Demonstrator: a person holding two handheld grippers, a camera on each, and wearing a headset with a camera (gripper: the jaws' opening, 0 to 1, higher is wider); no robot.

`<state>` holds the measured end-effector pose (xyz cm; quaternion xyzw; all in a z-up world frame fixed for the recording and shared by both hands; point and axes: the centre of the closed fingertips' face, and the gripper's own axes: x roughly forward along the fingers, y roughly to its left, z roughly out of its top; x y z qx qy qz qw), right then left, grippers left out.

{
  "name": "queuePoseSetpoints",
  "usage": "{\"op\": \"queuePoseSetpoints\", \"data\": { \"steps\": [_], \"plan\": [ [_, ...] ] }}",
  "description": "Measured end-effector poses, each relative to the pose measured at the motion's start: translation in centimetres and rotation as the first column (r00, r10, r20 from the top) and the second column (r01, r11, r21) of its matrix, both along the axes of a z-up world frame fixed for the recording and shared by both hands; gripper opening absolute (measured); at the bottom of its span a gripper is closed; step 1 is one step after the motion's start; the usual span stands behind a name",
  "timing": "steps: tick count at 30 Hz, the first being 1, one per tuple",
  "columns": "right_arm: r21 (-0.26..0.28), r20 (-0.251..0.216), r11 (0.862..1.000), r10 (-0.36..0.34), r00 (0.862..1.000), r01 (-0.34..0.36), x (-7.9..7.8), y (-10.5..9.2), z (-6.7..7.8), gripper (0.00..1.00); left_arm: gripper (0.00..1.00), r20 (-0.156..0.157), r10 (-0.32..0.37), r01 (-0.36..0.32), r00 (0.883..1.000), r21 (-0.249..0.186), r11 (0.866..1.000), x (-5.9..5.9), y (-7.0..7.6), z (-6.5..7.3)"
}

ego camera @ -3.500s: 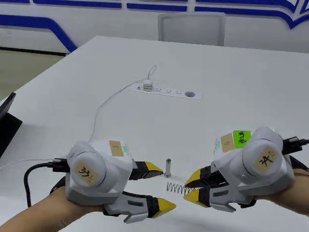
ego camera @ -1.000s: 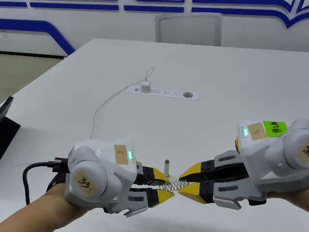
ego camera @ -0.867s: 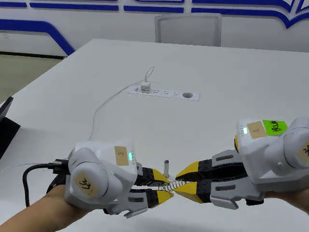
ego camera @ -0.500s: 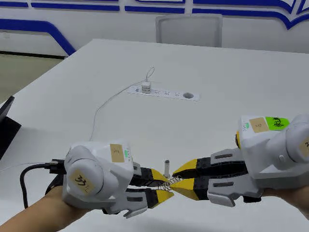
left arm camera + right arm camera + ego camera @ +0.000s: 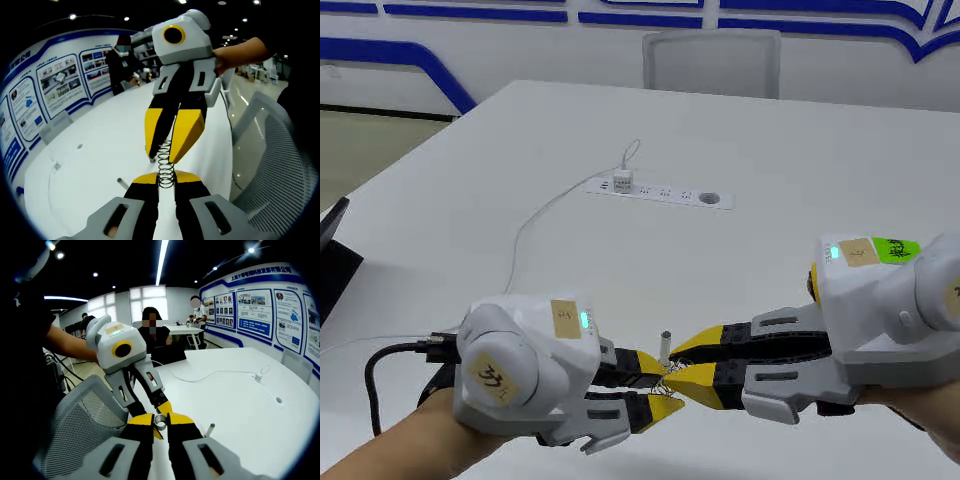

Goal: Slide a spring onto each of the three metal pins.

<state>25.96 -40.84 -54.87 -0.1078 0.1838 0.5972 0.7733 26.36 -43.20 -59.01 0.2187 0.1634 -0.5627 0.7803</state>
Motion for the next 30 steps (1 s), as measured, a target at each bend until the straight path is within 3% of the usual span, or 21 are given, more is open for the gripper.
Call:
{"op": "queuePoseSetpoints", "data": {
  "steps": [4, 7, 11, 17, 20, 25, 28, 30],
  "plan": [
    [-0.012, 0.008, 1.0, -0.003, 1.0, 0.003, 0.2, 0.1, -0.1, 0.1, 0.11, -0.006, 0.012, -0.012, 1.0, 0.001, 1.0, 0.1, 0.2, -0.1],
    [-0.004, 0.008, 1.0, -0.01, 1.0, 0.01, 0.4, 0.2, 0.1, 0.1, 0.11, -0.021, 0.035, -0.036, 0.999, -0.028, 0.999, 0.3, 0.3, 0.2],
    [-0.009, 0.02, 1.0, -0.02, 1.0, 0.02, 0.9, 0.2, 0.4, 0.1, 0.24, -0.042, 0.052, -0.054, 0.998, -0.051, 0.997, 0.5, 0.5, 0.4],
    [-0.017, 0.034, 0.999, -0.03, 0.999, 0.031, 1.6, 0.2, 0.7, 0.1, 0.33, -0.037, 0.085, -0.086, 0.996, -0.044, 0.995, 0.9, 1.2, 0.1],
    [-0.031, 0.038, 0.999, -0.033, 0.999, 0.034, 1.9, 0.1, 0.5, 0.1, 0.35, -0.069, 0.09, -0.095, 0.994, -0.076, 0.993, 0.7, 1.6, 0.1],
    [-0.063, 0.046, 0.997, -0.03, 0.999, 0.033, 2.5, -0.1, 0.2, 0.1, 0.42, -0.083, 0.135, -0.142, 0.987, -0.095, 0.985, 1.0, 3.0, -0.3],
    [-0.084, 0.052, 0.996, -0.037, 0.998, 0.041, 3.1, -0.3, -0.1, 0.1, 0.45, -0.095, 0.145, -0.154, 0.985, -0.09, 0.984, 0.9, 3.8, -0.7],
    [-0.092, 0.055, 0.994, -0.047, 0.997, 0.052, 3.5, -0.4, -0.2, 0.1, 0.47, -0.087, 0.159, -0.166, 0.983, -0.081, 0.983, 0.9, 4.5, -0.8]
  ]
}}
